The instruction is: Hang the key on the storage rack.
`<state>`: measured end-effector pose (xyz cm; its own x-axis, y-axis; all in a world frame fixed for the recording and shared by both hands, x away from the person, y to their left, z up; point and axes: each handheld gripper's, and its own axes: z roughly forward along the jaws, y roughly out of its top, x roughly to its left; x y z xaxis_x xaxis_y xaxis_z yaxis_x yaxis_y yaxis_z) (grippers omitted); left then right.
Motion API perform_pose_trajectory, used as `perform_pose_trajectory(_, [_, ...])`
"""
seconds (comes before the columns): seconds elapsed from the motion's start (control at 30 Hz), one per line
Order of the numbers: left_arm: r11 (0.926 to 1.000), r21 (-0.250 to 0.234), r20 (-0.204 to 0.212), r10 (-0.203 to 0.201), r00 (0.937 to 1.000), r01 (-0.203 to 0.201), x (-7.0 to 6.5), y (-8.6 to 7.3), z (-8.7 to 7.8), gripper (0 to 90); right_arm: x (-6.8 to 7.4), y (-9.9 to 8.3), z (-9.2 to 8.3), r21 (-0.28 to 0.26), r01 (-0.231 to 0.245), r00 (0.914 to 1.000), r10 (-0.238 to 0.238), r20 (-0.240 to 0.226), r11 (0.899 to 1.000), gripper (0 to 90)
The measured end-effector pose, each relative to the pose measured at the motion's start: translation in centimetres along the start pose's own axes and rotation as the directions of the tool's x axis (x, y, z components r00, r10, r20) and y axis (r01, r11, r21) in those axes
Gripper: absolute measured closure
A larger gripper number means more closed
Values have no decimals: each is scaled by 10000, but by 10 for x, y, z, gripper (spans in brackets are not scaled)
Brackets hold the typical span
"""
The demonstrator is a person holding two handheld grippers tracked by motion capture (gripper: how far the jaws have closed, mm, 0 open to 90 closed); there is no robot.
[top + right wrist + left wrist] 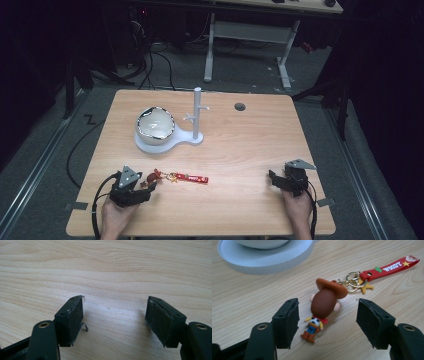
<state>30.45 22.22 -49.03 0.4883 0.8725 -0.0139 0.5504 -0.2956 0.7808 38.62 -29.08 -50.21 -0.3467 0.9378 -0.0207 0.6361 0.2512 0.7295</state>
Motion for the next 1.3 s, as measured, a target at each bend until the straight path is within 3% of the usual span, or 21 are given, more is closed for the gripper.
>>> perform_pose_trajectory(0.3, [9991,304,119,277,9995,-280,-5,1,11,381,0,0,0,-3,22,10000,-22,-5,10000,309])
perform_pose_trajectory(1.3, [9968,721,181,339,9993,-352,-10,6,27,514,0,0,0,0,6,10000,-6,-5,10000,309])
